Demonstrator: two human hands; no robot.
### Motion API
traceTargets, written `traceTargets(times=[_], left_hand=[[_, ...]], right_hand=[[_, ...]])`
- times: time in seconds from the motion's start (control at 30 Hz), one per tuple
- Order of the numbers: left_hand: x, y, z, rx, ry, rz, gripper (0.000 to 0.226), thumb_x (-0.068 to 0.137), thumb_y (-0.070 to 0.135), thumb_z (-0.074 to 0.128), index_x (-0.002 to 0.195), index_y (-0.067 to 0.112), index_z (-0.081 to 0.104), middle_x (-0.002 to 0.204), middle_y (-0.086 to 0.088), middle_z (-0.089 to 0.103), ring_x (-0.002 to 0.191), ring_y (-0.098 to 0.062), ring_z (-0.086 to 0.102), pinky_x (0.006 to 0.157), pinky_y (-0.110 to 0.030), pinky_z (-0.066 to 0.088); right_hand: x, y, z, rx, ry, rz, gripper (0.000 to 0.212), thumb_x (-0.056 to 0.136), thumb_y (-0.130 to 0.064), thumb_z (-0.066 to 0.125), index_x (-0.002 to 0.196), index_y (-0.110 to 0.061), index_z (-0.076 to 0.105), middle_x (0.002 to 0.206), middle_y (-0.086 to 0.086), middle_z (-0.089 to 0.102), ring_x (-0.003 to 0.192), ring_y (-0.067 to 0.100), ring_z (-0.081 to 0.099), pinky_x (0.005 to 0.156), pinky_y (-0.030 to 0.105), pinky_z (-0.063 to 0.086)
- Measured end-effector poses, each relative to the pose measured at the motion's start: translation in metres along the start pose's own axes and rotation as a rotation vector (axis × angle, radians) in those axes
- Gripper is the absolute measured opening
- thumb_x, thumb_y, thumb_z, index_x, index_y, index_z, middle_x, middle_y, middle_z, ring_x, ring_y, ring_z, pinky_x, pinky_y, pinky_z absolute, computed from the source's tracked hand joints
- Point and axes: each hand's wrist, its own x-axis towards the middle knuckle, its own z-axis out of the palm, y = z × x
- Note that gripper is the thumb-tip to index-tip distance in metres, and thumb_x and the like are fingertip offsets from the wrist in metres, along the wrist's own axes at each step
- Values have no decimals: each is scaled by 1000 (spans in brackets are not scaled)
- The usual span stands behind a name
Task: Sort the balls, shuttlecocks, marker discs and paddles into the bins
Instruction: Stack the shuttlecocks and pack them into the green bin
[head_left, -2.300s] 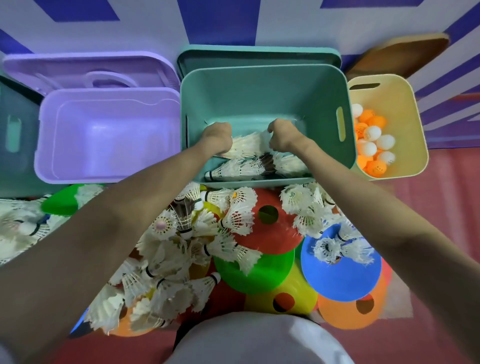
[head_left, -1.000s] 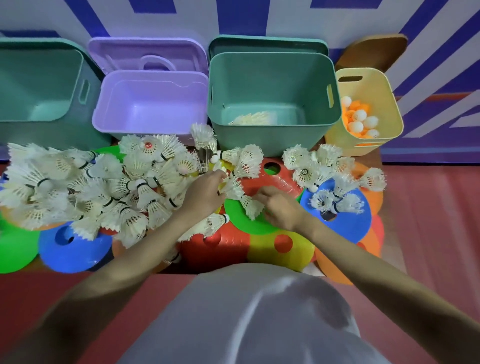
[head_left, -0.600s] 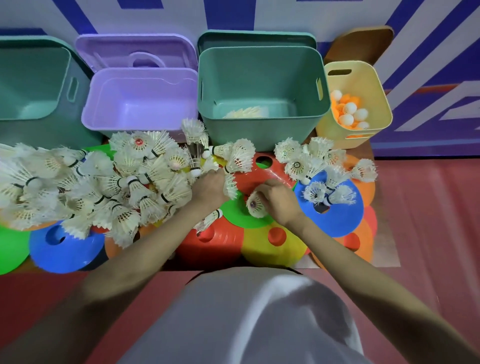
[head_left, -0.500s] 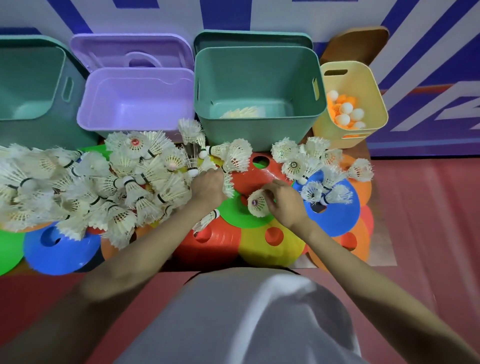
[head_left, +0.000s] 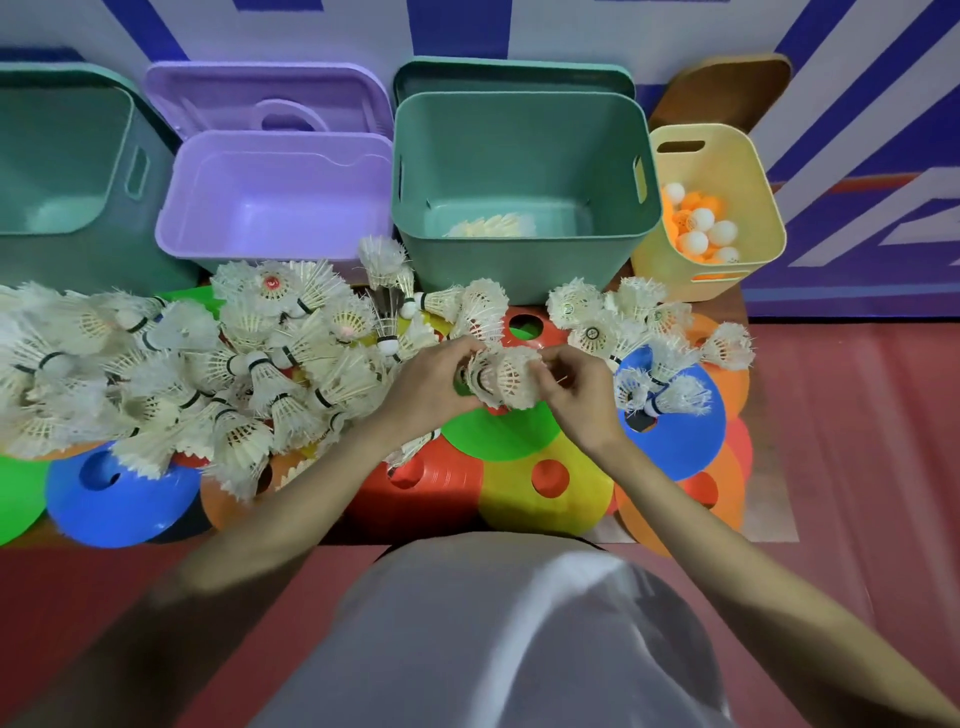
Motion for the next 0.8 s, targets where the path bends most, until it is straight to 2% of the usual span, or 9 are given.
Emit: traceTargets(times=[0.07,0.17,0.23,0.33,0.37,0.5,0.57,0.67,0.8], left_hand=[[-2,1,-1,-55,18,-29,63,66,27,86,121,13,58,110,-3,68,95,-21,64,82,-44,54],[-7,0,-7,-130,54,-84,64,64,29,88,119,14,59,109,-1,70,96,-18,67,82,-45,55],[-10,-2,-14,-200,110,-132,57,65,24,88,115,15,60,101,6,69,92,-16,68,80,-42,56],[-12,-6,-27,-230,181,-206,57,69,16,85,119,15,58,97,12,61,85,-8,64,75,-11,50],[-11,-10,-30,-227,201,-221,57,69,15,85,120,13,58,99,8,64,84,-8,63,73,-8,48],[-11,-19,-40,-211,274,-254,62,68,21,87,121,10,58,106,-7,68,91,-22,64,84,-32,54],[-11,-18,-43,-222,307,-255,58,68,21,86,118,11,59,102,1,67,88,-20,64,80,-26,54],[-13,-13,-47,-234,350,-239,54,70,17,85,117,9,60,96,9,63,81,-5,60,71,-5,45],[-14,-11,-49,-204,394,-252,53,70,19,85,116,9,60,93,8,62,82,-11,61,68,-7,44]], right_hand=[[5,-2,4,-15,-17,-7,8,89,-11,65,85,-9,71,66,-13,59,57,-2,53,55,14,39],[16,-7,8,-60,-49,-62,14,88,-20,67,91,-8,74,78,-2,66,66,7,56,62,27,46],[25,-10,10,-71,-69,-77,26,90,-31,60,102,-11,72,91,-1,69,77,10,60,70,24,47],[38,-10,15,-63,-85,-29,31,95,-30,47,109,-11,67,103,-2,69,93,10,61,79,22,45],[44,-7,17,-107,-101,-23,32,93,-26,45,112,-9,66,105,3,69,95,15,62,82,26,46],[62,10,30,-401,-318,-80,46,76,-5,56,122,-5,61,111,17,54,110,33,50,99,32,40],[67,13,38,-547,-387,-136,42,72,-8,65,114,-7,67,111,17,49,109,34,46,99,35,39],[72,13,47,-648,-321,-241,17,74,-11,72,91,-10,76,107,15,54,98,35,49,89,41,44],[73,7,43,-560,-169,-300,7,80,-12,69,83,-8,74,100,12,59,89,34,54,83,41,46]])
